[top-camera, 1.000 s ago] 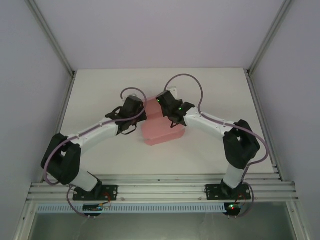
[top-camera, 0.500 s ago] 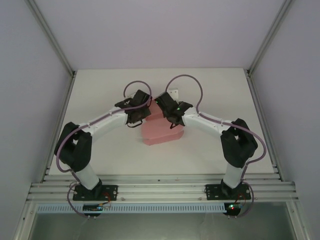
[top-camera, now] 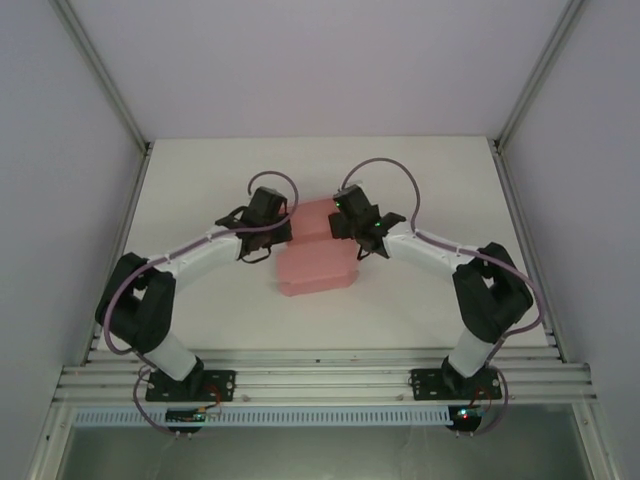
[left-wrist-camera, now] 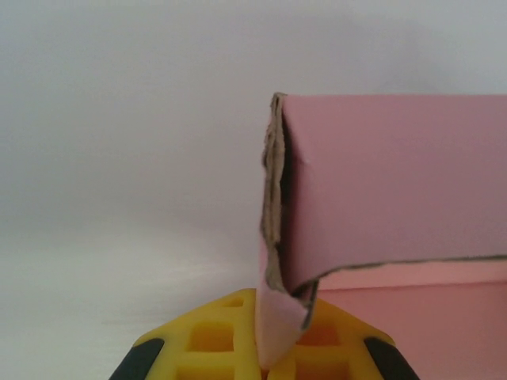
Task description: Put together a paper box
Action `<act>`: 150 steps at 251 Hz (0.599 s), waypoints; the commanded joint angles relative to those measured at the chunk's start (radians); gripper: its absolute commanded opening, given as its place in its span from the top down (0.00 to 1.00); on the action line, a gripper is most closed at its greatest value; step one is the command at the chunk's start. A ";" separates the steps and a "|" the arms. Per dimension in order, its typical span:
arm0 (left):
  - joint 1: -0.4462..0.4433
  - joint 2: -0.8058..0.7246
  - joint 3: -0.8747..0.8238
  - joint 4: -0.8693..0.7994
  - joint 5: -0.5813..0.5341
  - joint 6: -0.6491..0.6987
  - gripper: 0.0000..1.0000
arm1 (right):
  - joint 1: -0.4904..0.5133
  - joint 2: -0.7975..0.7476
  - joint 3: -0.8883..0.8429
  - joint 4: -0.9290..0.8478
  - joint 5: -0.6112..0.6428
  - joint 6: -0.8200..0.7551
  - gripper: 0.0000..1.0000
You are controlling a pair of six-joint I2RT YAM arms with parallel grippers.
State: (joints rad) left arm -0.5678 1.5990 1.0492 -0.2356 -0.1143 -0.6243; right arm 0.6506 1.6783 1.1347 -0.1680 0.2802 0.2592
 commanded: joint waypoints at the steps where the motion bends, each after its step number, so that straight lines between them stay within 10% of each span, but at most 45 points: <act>1: -0.006 0.027 0.078 -0.014 0.050 0.075 1.00 | 0.000 -0.053 -0.023 0.102 -0.258 -0.053 0.01; 70: 0.003 0.047 0.176 -0.186 0.002 0.281 1.00 | -0.033 -0.219 -0.130 0.130 -0.359 -0.004 0.01; 150: -0.015 0.050 0.299 -0.444 0.095 0.938 1.00 | -0.173 -0.474 -0.282 -0.041 -0.285 0.161 0.01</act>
State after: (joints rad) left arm -0.5644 1.6463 1.2896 -0.5278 -0.0437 -0.0387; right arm 0.5266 1.2774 0.9161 -0.1150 -0.0406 0.3321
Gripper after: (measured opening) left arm 0.046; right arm 0.985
